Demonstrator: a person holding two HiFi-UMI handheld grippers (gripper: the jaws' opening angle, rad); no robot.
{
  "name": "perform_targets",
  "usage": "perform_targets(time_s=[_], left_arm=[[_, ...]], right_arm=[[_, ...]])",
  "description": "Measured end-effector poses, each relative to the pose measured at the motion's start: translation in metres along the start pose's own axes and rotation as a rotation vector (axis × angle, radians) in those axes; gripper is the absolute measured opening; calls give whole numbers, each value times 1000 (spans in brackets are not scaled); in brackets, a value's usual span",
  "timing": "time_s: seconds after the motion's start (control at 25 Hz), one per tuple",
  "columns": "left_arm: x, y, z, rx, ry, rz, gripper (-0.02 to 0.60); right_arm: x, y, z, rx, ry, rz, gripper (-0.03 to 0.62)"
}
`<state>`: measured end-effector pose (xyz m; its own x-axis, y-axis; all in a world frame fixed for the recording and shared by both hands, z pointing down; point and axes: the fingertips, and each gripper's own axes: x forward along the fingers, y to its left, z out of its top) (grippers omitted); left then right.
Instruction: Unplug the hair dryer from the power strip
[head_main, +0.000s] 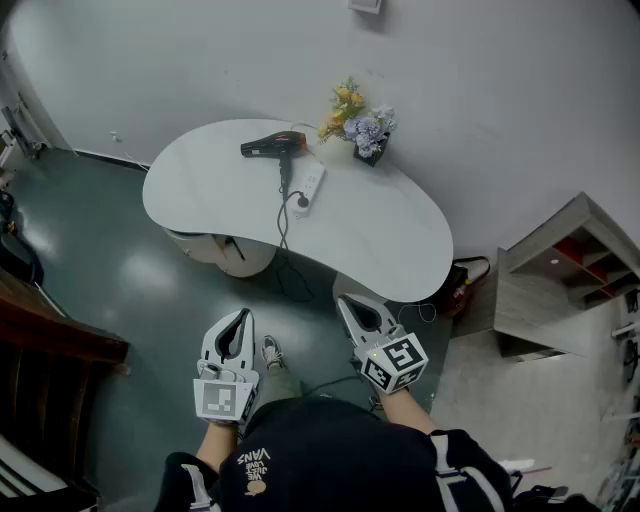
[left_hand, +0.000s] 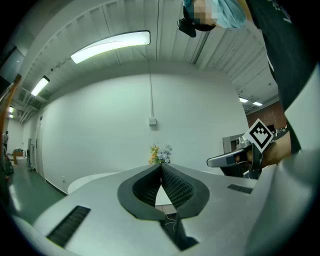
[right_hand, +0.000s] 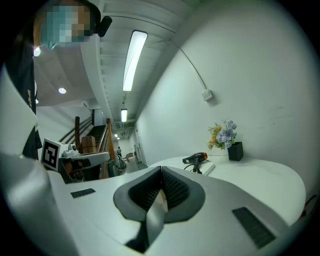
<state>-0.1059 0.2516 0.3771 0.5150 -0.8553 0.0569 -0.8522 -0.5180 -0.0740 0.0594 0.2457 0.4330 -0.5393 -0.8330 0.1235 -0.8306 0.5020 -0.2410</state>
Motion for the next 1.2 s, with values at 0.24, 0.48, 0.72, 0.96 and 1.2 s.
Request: perform_targets(time_s=[0.24,0.48,0.72,0.96,1.2], left_arm=[[29,21,-7,-8,-8,-16,20],[61,44,-19,-34,-24,-65,21],[87,69,-31,-44,0,-116,26],[113,98,-43,-57,28,-158,78],[138,130,-56,-54,53,-216,108]], right_arm=[[26,-18,10,7,-57,-33,46],[60,-33,7,20,-23,-73,65],[94,-43,3,31,5,-123,170],[123,-57,2,38,24,-182,181],[156,-67,-2,54,36,-249,184]])
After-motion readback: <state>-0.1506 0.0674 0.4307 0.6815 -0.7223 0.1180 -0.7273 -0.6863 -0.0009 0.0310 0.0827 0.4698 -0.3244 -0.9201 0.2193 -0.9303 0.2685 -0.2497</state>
